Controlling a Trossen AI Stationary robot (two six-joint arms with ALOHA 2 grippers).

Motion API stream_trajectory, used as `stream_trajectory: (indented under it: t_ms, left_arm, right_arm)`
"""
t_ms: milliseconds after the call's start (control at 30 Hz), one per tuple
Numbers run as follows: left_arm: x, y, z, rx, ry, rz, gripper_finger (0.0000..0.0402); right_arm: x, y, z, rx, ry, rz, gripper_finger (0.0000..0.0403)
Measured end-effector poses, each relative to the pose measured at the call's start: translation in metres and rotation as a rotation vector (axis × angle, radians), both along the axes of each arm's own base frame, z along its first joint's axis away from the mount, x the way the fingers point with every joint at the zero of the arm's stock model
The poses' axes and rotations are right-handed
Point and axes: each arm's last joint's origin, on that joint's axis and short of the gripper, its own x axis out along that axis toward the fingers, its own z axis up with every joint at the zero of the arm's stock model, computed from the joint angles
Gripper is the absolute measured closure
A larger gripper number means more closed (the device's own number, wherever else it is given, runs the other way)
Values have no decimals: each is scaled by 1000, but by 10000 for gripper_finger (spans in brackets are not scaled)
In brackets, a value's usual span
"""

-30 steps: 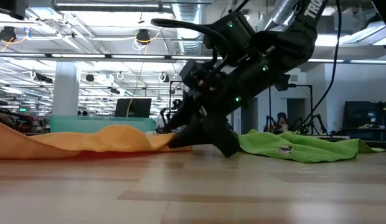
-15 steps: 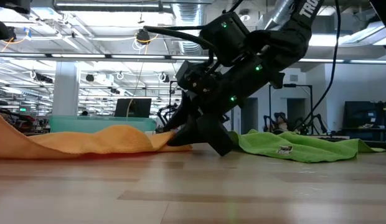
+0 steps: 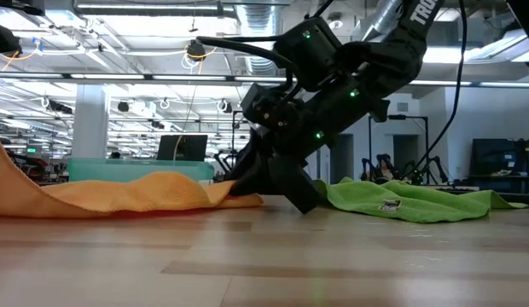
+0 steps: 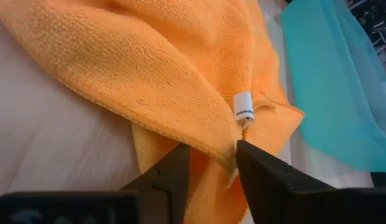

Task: Roll microfiber towels into tight, uniform cylinder then place into a basket
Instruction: Roll the yellow microfiber cloth

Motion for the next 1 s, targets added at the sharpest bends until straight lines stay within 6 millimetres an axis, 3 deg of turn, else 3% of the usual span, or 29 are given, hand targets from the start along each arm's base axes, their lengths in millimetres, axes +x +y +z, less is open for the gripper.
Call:
stream_trajectory:
  t_ms: [467, 633, 833, 1000]
  left_arm:
    - [0, 0, 0, 6, 9, -21, 398]
    - [-1, 0, 4, 31, 35, -41, 398]
    - [-3, -4, 28, 91, 47, -58, 398]
    - [-6, -5, 48, 132, 69, -48, 398]
  right_arm:
    - [0, -1, -1, 49, -3, -41, 388]
    - [-6, 5, 3, 53, 55, -36, 386]
    - [-18, 13, 31, 106, 112, -78, 397]
    - [-26, 19, 72, 131, 113, -136, 394]
